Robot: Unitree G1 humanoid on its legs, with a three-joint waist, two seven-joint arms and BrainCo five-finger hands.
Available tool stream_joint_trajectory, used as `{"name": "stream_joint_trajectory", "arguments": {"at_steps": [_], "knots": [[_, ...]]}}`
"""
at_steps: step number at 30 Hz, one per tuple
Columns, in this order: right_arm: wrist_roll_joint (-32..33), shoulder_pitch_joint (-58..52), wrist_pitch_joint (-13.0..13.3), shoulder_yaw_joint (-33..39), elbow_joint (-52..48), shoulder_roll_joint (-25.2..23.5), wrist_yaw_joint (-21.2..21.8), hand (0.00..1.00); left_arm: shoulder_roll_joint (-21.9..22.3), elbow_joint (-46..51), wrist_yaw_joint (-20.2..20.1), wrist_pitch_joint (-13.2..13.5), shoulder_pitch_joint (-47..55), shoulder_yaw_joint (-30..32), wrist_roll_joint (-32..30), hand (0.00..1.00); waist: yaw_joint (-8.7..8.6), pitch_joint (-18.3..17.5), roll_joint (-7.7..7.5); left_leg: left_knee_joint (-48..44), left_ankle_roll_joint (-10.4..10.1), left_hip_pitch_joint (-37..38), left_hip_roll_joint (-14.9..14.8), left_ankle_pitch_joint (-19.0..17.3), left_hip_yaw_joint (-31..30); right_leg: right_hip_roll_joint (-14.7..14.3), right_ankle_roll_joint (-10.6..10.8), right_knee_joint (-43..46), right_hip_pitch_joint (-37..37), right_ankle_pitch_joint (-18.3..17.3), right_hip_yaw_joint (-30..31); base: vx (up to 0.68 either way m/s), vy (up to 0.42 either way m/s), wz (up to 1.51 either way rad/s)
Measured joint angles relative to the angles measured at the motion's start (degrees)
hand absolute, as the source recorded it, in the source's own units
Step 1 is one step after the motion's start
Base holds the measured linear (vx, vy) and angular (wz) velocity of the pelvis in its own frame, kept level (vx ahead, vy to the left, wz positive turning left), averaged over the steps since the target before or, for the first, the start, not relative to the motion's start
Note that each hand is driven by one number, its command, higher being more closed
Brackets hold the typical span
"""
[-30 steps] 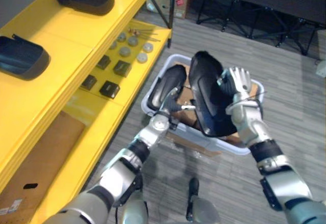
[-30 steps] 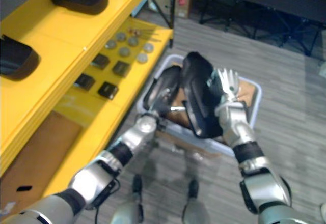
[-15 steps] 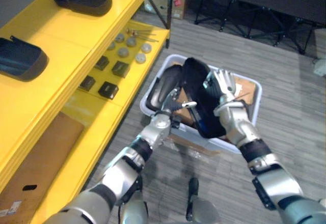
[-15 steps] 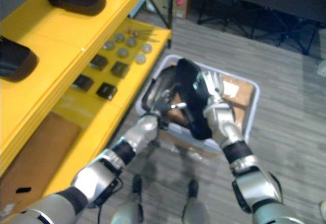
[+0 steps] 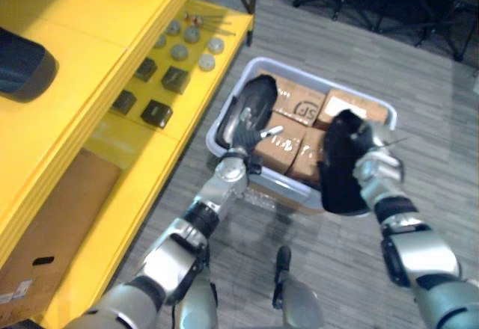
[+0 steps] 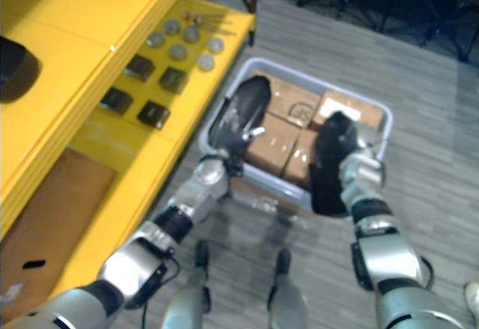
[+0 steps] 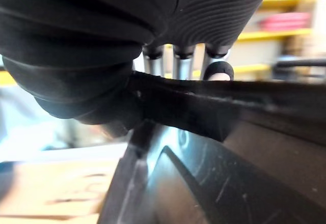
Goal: Walk over and take plastic housings, then place them on the shelf
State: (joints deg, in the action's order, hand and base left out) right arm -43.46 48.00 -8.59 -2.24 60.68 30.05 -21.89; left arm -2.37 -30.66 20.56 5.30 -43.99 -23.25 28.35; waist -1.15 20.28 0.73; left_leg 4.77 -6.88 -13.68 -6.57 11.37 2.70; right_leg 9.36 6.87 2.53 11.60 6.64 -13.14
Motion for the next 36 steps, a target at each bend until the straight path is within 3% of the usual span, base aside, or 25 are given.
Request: {"name": "stream_joint_trajectory", "arguments": {"at_steps": [7,16,23,27,31,32,36], "knots": [[2.5,4.5,-1.5,3.4,6.4,9.0,-3.1,1.0,-4.0,15.0,1.9,1.6,14.0,3.2,-0.2,0.0,0.29,3.4,3.64,0.0,0.5,-5.1,1.2,1.0,-0.8,1.5,0.5,2.4,5.5,-0.8,-0.8,-0.04,-0.024,0.09],[5.1,8.8,-1.4,2.9,11.6,16.5,-5.5,1.0,-3.3,25.1,0.7,2.6,29.0,3.8,0.1,0.0,1.36,6.2,8.74,0.0,0.7,-8.8,2.5,1.1,-0.8,3.1,0.9,2.8,9.4,-0.8,-0.8,0.02,-0.007,0.03],[6.2,11.0,-1.4,-2.5,12.7,20.5,-7.3,1.0,-2.6,25.2,-1.7,2.5,34.2,0.4,-0.1,0.0,2.01,6.2,9.09,0.0,0.8,-10.4,2.5,1.3,-1.1,2.9,0.9,3.4,11.2,-0.9,-0.8,0.0,-0.026,0.0],[6.2,14.3,-1.3,-6.6,12.8,21.4,-8.3,1.0,-1.2,25.4,-2.9,2.5,34.3,-0.6,-0.1,0.0,2.23,7.1,11.2,0.2,1.2,-10.8,2.8,1.6,-2.2,3.2,1.0,3.9,11.2,-1.2,-1.6,-0.02,-0.024,0.11],[6.5,15.2,-1.3,-8.7,14.2,21.4,-8.4,1.0,-1.0,25.6,-3.2,2.5,34.7,-1.1,0.0,0.0,3.06,7.0,11.53,0.2,1.3,-11.7,3.1,2.0,-3.4,3.4,1.0,4.0,11.3,-1.2,-2.7,-0.01,-0.031,0.14],[6.9,15.9,-1.4,-9.3,14.7,21.7,-8.4,0.0,-1.1,25.7,-3.2,2.5,34.7,-1.9,0.0,0.0,3.59,7.0,11.54,0.0,1.3,-11.8,3.2,2.0,-3.6,3.5,1.0,4.1,11.3,-1.2,-2.9,0.01,-0.025,0.15],[7.2,18.4,-1.3,-10.8,14.7,21.8,-8.4,0.0,-1.0,26.1,-3.3,2.5,34.9,-2.8,0.1,0.0,4.34,7.0,11.55,0.0,1.4,-12.4,3.4,2.5,-4.7,3.8,1.0,4.2,11.2,-1.2,-4.1,0.0,-0.026,0.16]]}}
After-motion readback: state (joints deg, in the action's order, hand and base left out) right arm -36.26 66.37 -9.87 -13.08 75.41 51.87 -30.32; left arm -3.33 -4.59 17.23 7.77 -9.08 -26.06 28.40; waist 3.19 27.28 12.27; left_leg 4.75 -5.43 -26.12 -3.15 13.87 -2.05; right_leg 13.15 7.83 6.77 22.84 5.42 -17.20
